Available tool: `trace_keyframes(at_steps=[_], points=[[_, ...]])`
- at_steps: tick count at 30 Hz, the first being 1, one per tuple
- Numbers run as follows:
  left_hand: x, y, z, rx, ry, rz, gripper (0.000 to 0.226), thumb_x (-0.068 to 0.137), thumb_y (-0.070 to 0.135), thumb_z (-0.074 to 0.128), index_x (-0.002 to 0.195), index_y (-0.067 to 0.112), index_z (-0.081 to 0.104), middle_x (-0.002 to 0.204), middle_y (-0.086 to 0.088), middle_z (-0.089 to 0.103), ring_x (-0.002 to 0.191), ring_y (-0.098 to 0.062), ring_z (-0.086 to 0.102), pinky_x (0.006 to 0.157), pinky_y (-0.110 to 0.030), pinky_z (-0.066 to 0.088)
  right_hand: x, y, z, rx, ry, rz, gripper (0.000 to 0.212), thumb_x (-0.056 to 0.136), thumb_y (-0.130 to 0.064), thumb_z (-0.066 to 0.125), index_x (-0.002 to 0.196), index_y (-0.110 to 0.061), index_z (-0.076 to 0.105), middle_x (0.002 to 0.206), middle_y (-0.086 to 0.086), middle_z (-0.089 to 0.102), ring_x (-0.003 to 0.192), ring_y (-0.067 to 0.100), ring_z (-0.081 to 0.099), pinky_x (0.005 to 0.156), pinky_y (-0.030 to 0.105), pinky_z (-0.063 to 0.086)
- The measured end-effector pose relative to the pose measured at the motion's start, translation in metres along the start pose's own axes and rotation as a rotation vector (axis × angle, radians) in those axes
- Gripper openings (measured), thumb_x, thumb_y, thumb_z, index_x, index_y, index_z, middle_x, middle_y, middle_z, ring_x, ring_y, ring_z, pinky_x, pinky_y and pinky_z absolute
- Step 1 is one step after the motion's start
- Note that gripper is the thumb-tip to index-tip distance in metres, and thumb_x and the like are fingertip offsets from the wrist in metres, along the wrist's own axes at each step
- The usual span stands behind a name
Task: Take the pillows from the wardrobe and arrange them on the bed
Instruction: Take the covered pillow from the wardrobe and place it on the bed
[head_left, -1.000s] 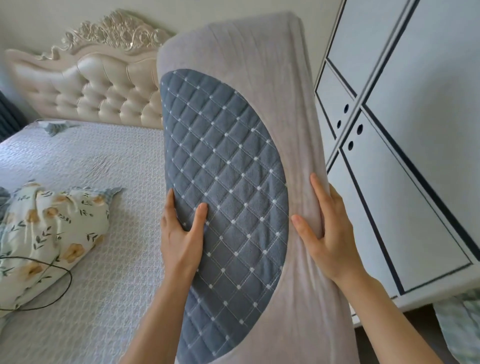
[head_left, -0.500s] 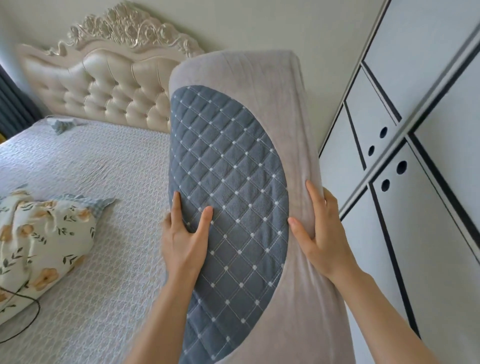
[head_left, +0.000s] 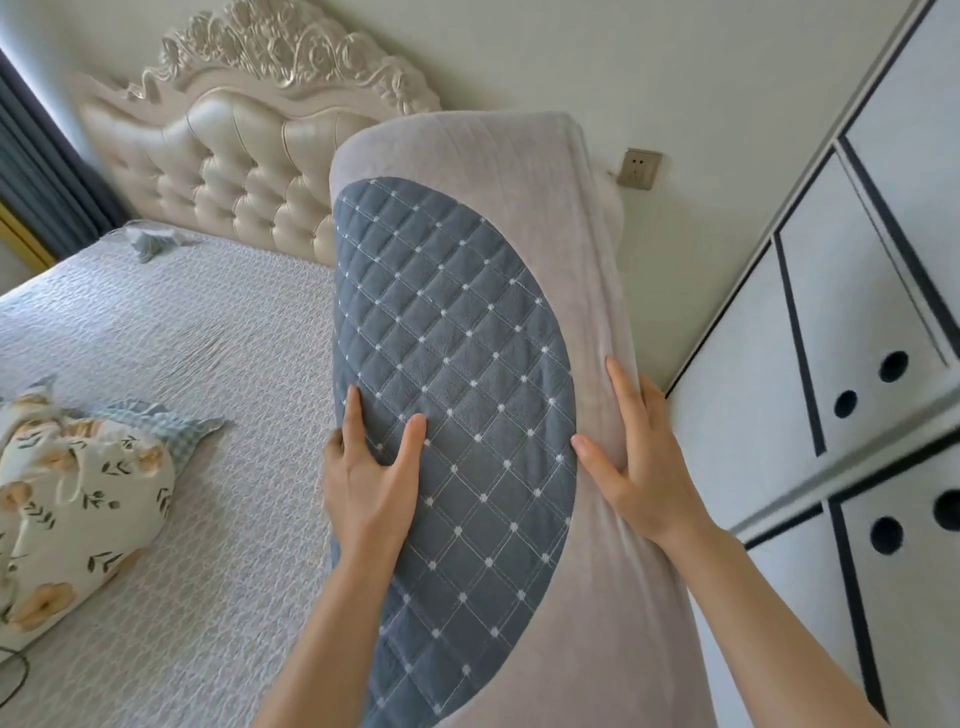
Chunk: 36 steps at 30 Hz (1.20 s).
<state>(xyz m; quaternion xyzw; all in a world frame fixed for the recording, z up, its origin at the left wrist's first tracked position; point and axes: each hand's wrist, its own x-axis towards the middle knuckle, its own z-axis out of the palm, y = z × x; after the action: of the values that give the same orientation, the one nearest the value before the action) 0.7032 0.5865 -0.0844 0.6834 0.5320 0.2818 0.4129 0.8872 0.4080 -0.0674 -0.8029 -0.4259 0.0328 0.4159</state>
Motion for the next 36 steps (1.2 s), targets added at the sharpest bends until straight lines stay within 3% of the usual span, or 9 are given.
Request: trace_keyframes(at_steps=[3,5,10,14,18,22,27,29,36], points=[[0.040,0.010,0.024,-0.023,0.019,-0.020,0.082,0.080,0.076,0.052,0.151,0.052,0.017,0.144,-0.001,0.043,0.124,-0.021,0.047,0.108,-0.046,0.035,0.051,0.018,0.009,0.000,-0.030,-0.010,0.082,0.084,-0.046,0.057,0.153,-0.033,0.014,0.147,0.006,0.031,0.134,0.007,0.031,0.102,0.002,0.015],[0.068,0.017,0.038,-0.060,0.025,-0.029,0.082,0.081,0.073,0.054,0.151,0.051,0.018,0.145,0.001,0.042,0.116,-0.011,0.043,0.104,-0.041,0.033,0.089,0.026,0.015,0.006,-0.035,-0.022,0.082,0.083,-0.045,0.058,0.152,-0.035,0.017,0.147,0.004,0.032,0.133,0.001,0.031,0.100,-0.001,0.015],[0.147,0.039,0.065,-0.093,0.050,-0.093,0.084,0.080,0.072,0.058,0.151,0.052,0.019,0.151,0.001,0.038,0.133,-0.021,0.043,0.105,-0.041,0.035,0.198,0.039,0.038,-0.007,-0.104,-0.036,0.085,0.078,-0.060,0.056,0.150,-0.045,0.013,0.154,-0.001,0.024,0.140,0.007,0.028,0.103,0.023,0.028],[0.204,0.047,0.079,-0.117,0.118,-0.137,0.083,0.080,0.071,0.059,0.151,0.053,0.019,0.151,0.001,0.036,0.134,-0.023,0.043,0.105,-0.045,0.036,0.270,0.049,0.066,0.013,-0.165,-0.091,0.087,0.078,-0.060,0.057,0.150,-0.044,0.012,0.157,-0.003,0.021,0.142,-0.002,0.015,0.108,0.025,0.024],[0.250,0.050,0.093,-0.116,0.166,-0.190,0.083,0.080,0.071,0.059,0.151,0.052,0.020,0.151,0.001,0.037,0.133,-0.023,0.043,0.104,-0.044,0.036,0.330,0.063,0.092,0.033,-0.215,-0.110,0.087,0.078,-0.061,0.058,0.150,-0.043,0.013,0.156,-0.002,0.023,0.144,0.006,0.019,0.113,0.035,0.027],[0.289,0.048,0.108,-0.132,0.224,-0.229,0.082,0.082,0.068,0.060,0.152,0.050,0.021,0.151,0.000,0.037,0.134,-0.023,0.042,0.099,-0.039,0.035,0.382,0.080,0.122,0.051,-0.286,-0.139,0.086,0.078,-0.060,0.059,0.149,-0.047,0.012,0.156,-0.001,0.024,0.137,-0.016,0.009,0.102,0.001,0.013],[0.326,0.039,0.135,-0.082,0.301,-0.298,0.083,0.083,0.065,0.060,0.153,0.045,0.022,0.153,-0.002,0.034,0.138,-0.023,0.039,0.107,-0.043,0.034,0.444,0.106,0.161,0.058,-0.406,-0.159,0.086,0.078,-0.062,0.057,0.149,-0.049,0.011,0.153,0.001,0.028,0.142,0.013,0.024,0.109,0.033,0.031],[0.341,0.036,0.151,-0.055,0.337,-0.355,0.083,0.084,0.065,0.060,0.154,0.044,0.022,0.153,-0.003,0.034,0.138,-0.024,0.039,0.106,-0.044,0.035,0.470,0.119,0.179,0.068,-0.471,-0.177,0.086,0.078,-0.061,0.058,0.149,-0.047,0.012,0.153,0.002,0.028,0.144,0.017,0.023,0.113,0.041,0.031],[0.394,0.014,0.221,-0.029,0.410,-0.567,0.083,0.086,0.062,0.060,0.155,0.039,0.022,0.152,-0.009,0.035,0.136,-0.029,0.041,0.109,-0.046,0.033,0.558,0.178,0.246,0.017,-0.680,-0.206,0.083,0.074,-0.066,0.055,0.146,-0.053,0.014,0.155,0.009,0.028,0.146,0.020,0.017,0.111,0.036,0.026]])
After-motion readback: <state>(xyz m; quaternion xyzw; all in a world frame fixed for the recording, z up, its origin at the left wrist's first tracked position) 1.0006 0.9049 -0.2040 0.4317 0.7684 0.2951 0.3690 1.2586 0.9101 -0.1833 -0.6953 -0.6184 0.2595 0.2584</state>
